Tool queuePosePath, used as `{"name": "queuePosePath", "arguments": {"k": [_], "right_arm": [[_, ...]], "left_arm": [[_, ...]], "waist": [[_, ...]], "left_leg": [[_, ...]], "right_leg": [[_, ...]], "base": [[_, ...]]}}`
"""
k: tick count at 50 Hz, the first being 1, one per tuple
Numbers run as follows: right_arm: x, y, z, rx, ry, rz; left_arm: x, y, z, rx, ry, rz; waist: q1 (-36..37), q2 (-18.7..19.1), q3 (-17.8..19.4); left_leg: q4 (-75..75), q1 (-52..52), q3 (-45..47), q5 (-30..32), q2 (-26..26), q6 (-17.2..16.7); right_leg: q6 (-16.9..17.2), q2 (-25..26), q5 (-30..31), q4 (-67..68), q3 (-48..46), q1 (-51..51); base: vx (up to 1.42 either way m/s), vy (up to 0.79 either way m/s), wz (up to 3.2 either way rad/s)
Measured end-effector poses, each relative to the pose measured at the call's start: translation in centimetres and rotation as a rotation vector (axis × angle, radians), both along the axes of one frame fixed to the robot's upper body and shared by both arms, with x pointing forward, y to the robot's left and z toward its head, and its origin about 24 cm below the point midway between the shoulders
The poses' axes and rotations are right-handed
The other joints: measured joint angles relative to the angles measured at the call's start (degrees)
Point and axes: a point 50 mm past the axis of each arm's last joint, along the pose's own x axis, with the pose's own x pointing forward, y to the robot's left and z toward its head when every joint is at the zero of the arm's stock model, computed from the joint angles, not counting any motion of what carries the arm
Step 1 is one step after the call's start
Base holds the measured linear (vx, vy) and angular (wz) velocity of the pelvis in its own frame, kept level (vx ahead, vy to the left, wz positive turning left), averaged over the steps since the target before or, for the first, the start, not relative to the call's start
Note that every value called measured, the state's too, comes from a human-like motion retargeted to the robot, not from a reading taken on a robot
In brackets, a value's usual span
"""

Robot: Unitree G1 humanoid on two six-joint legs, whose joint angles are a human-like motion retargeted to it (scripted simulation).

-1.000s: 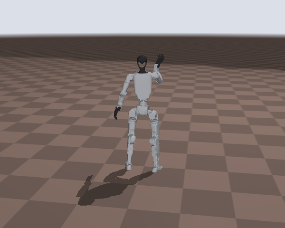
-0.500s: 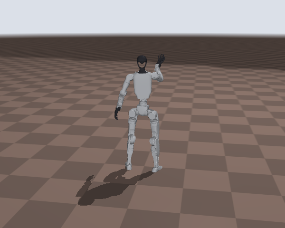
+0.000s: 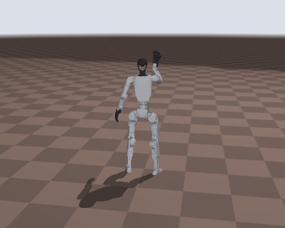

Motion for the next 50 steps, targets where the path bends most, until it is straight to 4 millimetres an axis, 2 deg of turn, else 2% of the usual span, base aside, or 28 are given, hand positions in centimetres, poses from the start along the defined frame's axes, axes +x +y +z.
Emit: {"name": "queuePosePath", "arguments": {"k": [3, 5, 7, 8, 10, 13, 16, 18, 20, 22, 23, 25, 27, 28, 31, 33, 36, 38, 40, 42, 44, 47, 50], "right_arm": [[6.7, -2.5, -2.1, 0.143, 0.402, -0.086], [10.4, -3.8, -4.0, 0.214, 0.644, -0.107], [12.4, -4.3, -5.5, 0.245, 0.786, -0.093], [12.8, -4.4, -5.7, 0.246, 0.812, -0.083], [12.4, -4.0, -5.2, 0.218, 0.77, -0.067], [8.1, -2.2, -2.2, 0.105, 0.493, -0.054], [1.1, 0.8, 0.3, -0.039, 0.114, -0.013], [-4.1, 2.8, 0.5, -0.134, -0.152, 0.026], [-8.7, 4.1, -0.2, -0.211, -0.403, 0.048], [-11.7, 4.5, -1.0, -0.234, -0.58, 0.028], [-12.5, 4.5, -1.2, -0.223, -0.629, 0.009], [-12.6, 4.0, -1.0, -0.159, -0.627, -0.035], [-10.5, 2.9, -0.3, -0.058, -0.482, -0.076], [-8.8, 2.1, 0.1, -0.004, -0.376, -0.095], [-2.1, -0.5, -0.1, 0.143, 0.019, -0.15], [3.0, -2.1, -1.4, 0.204, 0.302, -0.183], [9.8, -3.9, -4.5, 0.24, 0.679, -0.164], [12.8, -4.4, -6.5, 0.253, 0.845, -0.105], [13.9, -4.3, -7.4, 0.252, 0.905, -0.055], [13.0, -3.6, -6.4, 0.213, 0.825, -0.028], [10.6, -2.6, -4.2, 0.143, 0.648, -0.026], [4.6, -0.4, -0.7, 0.027, 0.295, -0.072], [-2.4, 2.3, 0.8, -0.069, -0.068, -0.106]], "left_arm": [[0.0, 0.0, 0.0, 0.028, 0.01, -0.015], [0.1, 0.1, 0.0, 0.045, 0.014, -0.02], [0.0, 0.1, 0.1, 0.055, 0.016, -0.021], [0.1, 0.2, 0.1, 0.059, 0.015, -0.021], [0.0, 0.2, 0.1, 0.063, 0.014, -0.015], [-0.3, 0.4, 0.2, 0.062, 0.009, 0.012], [-0.6, 0.5, 0.3, 0.051, 0.004, 0.032], [-0.8, 0.6, 0.4, 0.04, -0.001, 0.034], [-0.9, 0.7, 0.5, 0.027, -0.003, 0.027], [-1.1, 0.6, 0.4, 0.015, 0.001, 0.018], [-1.2, 0.5, 0.4, 0.009, 0.004, 0.014], [-1.2, 0.4, 0.3, 0.003, 0.011, 0.009], [-1.2, 0.2, 0.2, 0.005, 0.018, 0.007], [-1.2, 0.1, 0.1, 0.007, 0.02, 0.006], [-0.8, 0.2, 0.1, 0.029, 0.022, 0.005], [-0.6, 0.1, 0.1, 0.043, 0.019, 0.006], [-0.2, 0.1, 0.1, 0.06, 0.011, 0.002], [0.2, 0.1, 0.1, 0.063, 0.002, -0.007], [0.5, 0.0, 0.2, 0.062, -0.005, -0.016], [0.6, 0.1, 0.3, 0.06, -0.011, -0.017], [0.5, 0.2, 0.3, 0.06, -0.015, -0.006], [0.4, 0.5, 0.5, 0.058, -0.023, 0.018], [0.2, 0.7, 0.6, 0.049, -0.027, 0.022]], "waist": [[0.1, -0.2, -0.1], [0.1, -0.4, -0.2], [0.2, -0.4, -0.6], [0.2, -0.4, -0.7], [0.1, -0.3, -0.9], [-0.1, -0.1, -1.2], [-0.4, -0.1, -1.4], [-0.6, -0.1, -1.6], [-0.8, -0.1, -1.7], [-0.9, -0.1, -1.8], [-1.0, -0.1, -1.8], [-1.0, -0.1, -1.8], [-0.9, -0.1, -1.7], [-0.8, -0.1, -1.7], [-0.3, -0.5, -1.7], [0.0, -0.6, -1.8], [0.3, -0.7, -2.1], [0.5, -0.7, -2.3], [0.7, -0.6, -2.6], [0.7, -0.5, -2.7], [0.6, -0.4, -2.7], [0.3, -0.3, -2.4], [0.0, -0.3, -2.2]], "left_leg": [[-0.2, 0.5, 0.6, -0.1, 0.2, -0.2], [-0.3, 0.7, 0.9, -0.1, 0.3, -0.4], [-0.4, 0.7, 1.0, -0.1, 0.5, -0.5], [-0.4, 0.7, 1.0, 0.0, 0.5, -0.6], [-0.5, 0.6, 0.9, 0.0, 0.5, -0.6], [-0.5, 0.3, 0.3, 0.0, 0.3, -0.4], [-0.5, -0.1, -0.4, 0.0, 0.0, -0.4], [-0.4, -0.3, -0.9, 0.0, -0.2, -0.3], [-0.3, -0.5, -1.3, 0.0, -0.3, -0.3], [-0.2, -0.5, -1.5, -0.1, -0.4, -0.2], [-0.1, -0.4, -1.6, -0.1, -0.5, -0.2], [0.0, -0.2, -1.6, -0.3, -0.5, -0.1], [0.0, 0.3, -1.4, -0.4, -0.4, 0.1], [0.0, 0.5, -1.2, -0.5, -0.4, 0.1], [-0.1, 1.4, -0.5, -0.7, -0.3, 0.2], [-0.2, 1.9, 0.0, -0.8, -0.2, 0.2], [-0.4, 2.4, 0.7, -0.9, 0.1, -0.1], [-0.5, 2.5, 1.0, -0.8, 0.4, -0.3], [-0.6, 2.4, 1.2, -0.8, 0.5, -0.4], [-0.6, 2.1, 1.1, -0.7, 0.5, -0.3], [-0.6, 1.8, 0.8, -0.6, 0.4, -0.2], [-0.5, 1.2, 0.2, -0.5, 0.1, 0.0], [-0.5, 0.6, -0.3, -0.4, -0.1, 0.1]], "right_leg": [[0.0, 0.2, 0.0, 0.0, 0.4, 0.1], [0.0, 0.4, 0.0, -0.1, 0.5, 0.2], [0.0, 0.6, 0.0, -0.3, 0.5, 0.2], [0.0, 0.7, 0.0, -0.4, 0.5, 0.1], [0.0, 0.7, 0.0, -0.5, 0.3, 0.1], [0.0, 0.4, -0.1, -0.5, -0.2, 0.2], [0.0, 0.1, -0.2, -0.5, -0.8, 0.3], [0.0, -0.1, -0.2, -0.6, -1.2, 0.4], [0.0, -0.3, -0.3, -0.6, -1.5, 0.6], [0.0, -0.4, -0.4, -0.5, -1.7, 0.7], [0.0, -0.5, -0.5, -0.5, -1.7, 0.9], [-0.1, -0.6, -0.6, -0.4, -1.7, 1.1], [-0.2, -0.6, -0.7, -0.3, -1.5, 1.3], [-0.2, -0.5, -0.8, -0.2, -1.3, 1.5], [-0.2, -0.4, -0.9, 0.0, -0.7, 1.8], [-0.1, -0.3, -1.0, 0.1, -0.3, 1.9], [0.0, 0.1, -1.0, 0.1, 0.2, 1.9], [0.0, 0.4, -0.9, 0.0, 0.4, 1.7], [0.0, 0.6, -0.8, -0.1, 0.5, 1.6], [0.0, 0.6, -0.8, -0.2, 0.4, 1.4], [0.0, 0.5, -0.7, -0.2, 0.2, 1.3], [0.0, 0.2, -0.8, -0.2, -0.3, 1.1], [0.0, 0.0, -0.7, -0.4, -0.7, 0.9]], "base": [[0.0, 0.0, 0.0], [0.0, 0.0, 0.0], [0.0, 0.0, 0.0], [0.0, 0.0, 0.0], [0.0, 0.0, 0.0], [0.01, 0.01, 0.06], [0.03, 0.02, 0.2], [0.02, 0.01, 0.09], [0.0, 0.0, 0.0], [0.0, 0.0, 0.0], [0.0, 0.0, 0.0], [0.0, 0.0, 0.0], [0.0, 0.0, 0.0], [0.0, 0.0, 0.0], [0.01, -0.01, -0.13], [0.02, -0.01, -0.2], [0.0, -0.01, -0.06], [0.0, 0.0, 0.0], [0.0, 0.0, 0.0], [0.0, 0.0, 0.0], [0.0, 0.0, 0.0], [0.0, 0.0, 0.0], [0.0, 0.0, 0.0]]}}
